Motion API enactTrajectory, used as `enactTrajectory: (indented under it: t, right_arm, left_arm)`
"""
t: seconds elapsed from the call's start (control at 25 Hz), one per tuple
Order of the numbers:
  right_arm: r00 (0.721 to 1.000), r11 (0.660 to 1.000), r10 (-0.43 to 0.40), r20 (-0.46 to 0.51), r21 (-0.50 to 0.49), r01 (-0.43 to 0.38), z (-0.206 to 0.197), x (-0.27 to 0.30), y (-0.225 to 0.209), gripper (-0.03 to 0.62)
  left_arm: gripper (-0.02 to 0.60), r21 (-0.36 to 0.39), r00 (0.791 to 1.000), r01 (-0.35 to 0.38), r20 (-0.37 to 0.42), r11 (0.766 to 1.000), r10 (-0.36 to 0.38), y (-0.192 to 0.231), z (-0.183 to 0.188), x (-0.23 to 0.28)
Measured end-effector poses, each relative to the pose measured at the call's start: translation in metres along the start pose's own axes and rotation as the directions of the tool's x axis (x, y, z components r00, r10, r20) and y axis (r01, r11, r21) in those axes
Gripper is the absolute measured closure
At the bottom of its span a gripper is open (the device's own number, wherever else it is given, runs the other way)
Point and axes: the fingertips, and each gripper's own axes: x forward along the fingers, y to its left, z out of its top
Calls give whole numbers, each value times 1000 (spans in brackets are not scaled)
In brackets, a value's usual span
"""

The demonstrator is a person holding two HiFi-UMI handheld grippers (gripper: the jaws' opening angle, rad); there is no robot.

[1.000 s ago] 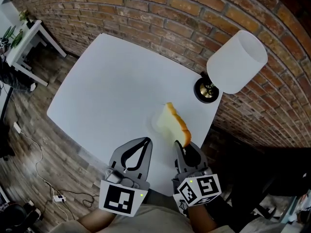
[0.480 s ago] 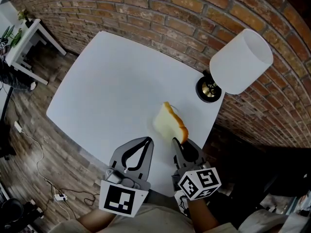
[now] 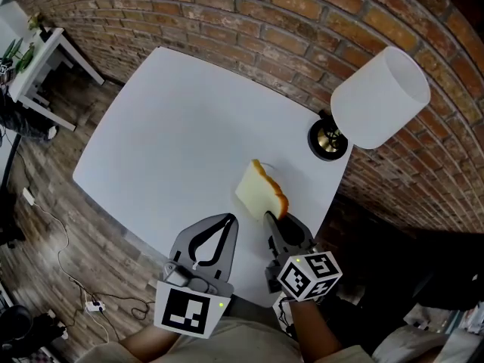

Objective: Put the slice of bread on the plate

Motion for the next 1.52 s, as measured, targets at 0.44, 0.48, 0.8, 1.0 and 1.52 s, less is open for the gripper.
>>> enactTrajectory:
  t: [0.44, 0.48, 0.8, 1.0, 1.52]
  right_arm:
    - [1000, 996, 22, -14, 91, -20, -10, 16, -8, 500]
    - [1000, 995, 25, -17, 99, -23, -11, 17, -9, 500]
    - [999, 983, 43, -33, 178, -37, -21, 24, -14, 500]
    - [998, 971, 48, -27, 235, -40, -23, 26, -22, 500]
    - [998, 934, 54, -21, 355, -43, -31, 31, -37, 500]
  left_arm:
    - [572, -3, 1000, -1, 2, 1000, 1, 4, -2, -2]
    - [572, -2, 1000, -1, 1, 1000, 1, 4, -2, -2]
    - [572, 1, 1000, 6, -4, 1000, -6, 4, -2, 0]
    - [572, 3, 1000, 14, -5, 1000, -14, 0, -2, 2]
    - [572, -13, 999, 24, -29, 1000, -25, -5, -12, 15]
